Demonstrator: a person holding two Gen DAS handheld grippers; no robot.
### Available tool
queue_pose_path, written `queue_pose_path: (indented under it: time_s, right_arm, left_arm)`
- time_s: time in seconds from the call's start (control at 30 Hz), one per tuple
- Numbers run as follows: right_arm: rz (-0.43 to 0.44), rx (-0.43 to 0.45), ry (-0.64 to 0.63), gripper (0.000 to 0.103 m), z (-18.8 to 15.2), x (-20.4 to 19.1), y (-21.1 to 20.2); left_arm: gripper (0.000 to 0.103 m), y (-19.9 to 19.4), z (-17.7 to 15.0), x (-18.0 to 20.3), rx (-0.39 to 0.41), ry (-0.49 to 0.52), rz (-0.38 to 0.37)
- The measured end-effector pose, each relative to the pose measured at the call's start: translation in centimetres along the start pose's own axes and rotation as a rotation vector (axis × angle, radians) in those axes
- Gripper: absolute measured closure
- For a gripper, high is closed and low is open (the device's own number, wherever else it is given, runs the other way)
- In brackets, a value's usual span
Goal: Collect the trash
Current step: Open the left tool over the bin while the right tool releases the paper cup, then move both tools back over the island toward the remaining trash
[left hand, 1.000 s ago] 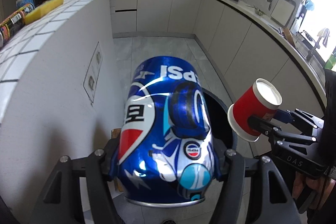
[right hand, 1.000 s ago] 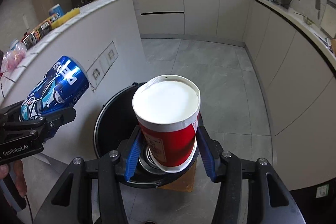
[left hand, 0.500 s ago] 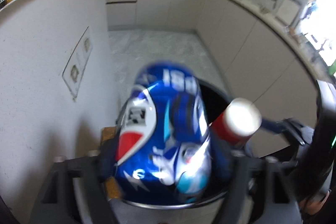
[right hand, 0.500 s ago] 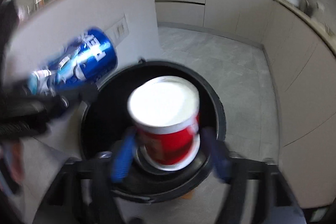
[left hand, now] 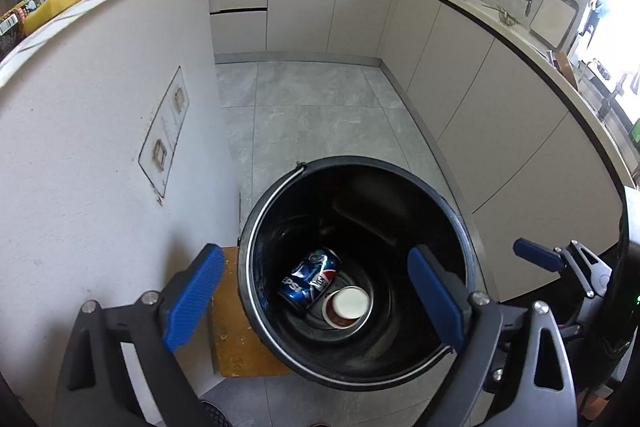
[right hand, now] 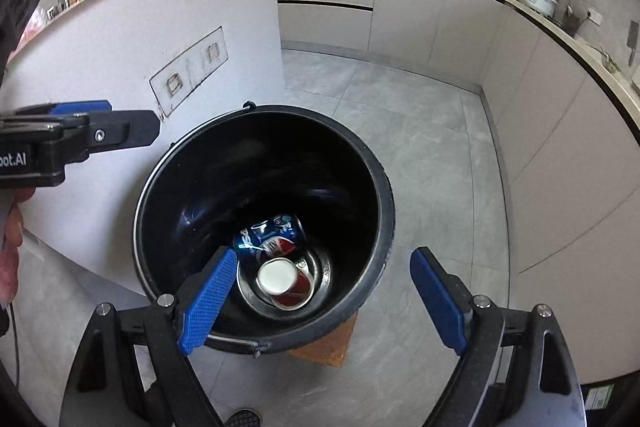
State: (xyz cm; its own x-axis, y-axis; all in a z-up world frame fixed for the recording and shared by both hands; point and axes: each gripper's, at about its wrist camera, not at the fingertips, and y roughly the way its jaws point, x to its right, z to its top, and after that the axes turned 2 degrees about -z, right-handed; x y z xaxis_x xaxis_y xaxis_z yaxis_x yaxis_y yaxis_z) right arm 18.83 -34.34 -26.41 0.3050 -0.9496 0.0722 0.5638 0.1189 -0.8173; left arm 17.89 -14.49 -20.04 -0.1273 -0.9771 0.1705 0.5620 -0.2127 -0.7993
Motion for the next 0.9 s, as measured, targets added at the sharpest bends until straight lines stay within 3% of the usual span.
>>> queue_pose_path:
  time_s: [0.53,0.73,0.9]
  right_arm:
    - [-0.068,0.003,0.127,0.013,2.4,-0.1,-9.6]
    - [-0.044,0.056,0.179,0.013,4.7,-2.1,-13.5]
    - [-0.003,0.096,0.149,0.013,7.8,-5.1,-14.4]
  left_arm:
    - [0.009,-9.1,1.6,-0.6,0.067,-0.003,0.017]
    - [0.009,-13.3,1.7,-3.9,0.112,-0.057,0.058]
    - [0.009,-16.1,2.1,-8.5,0.160,-0.122,0.129]
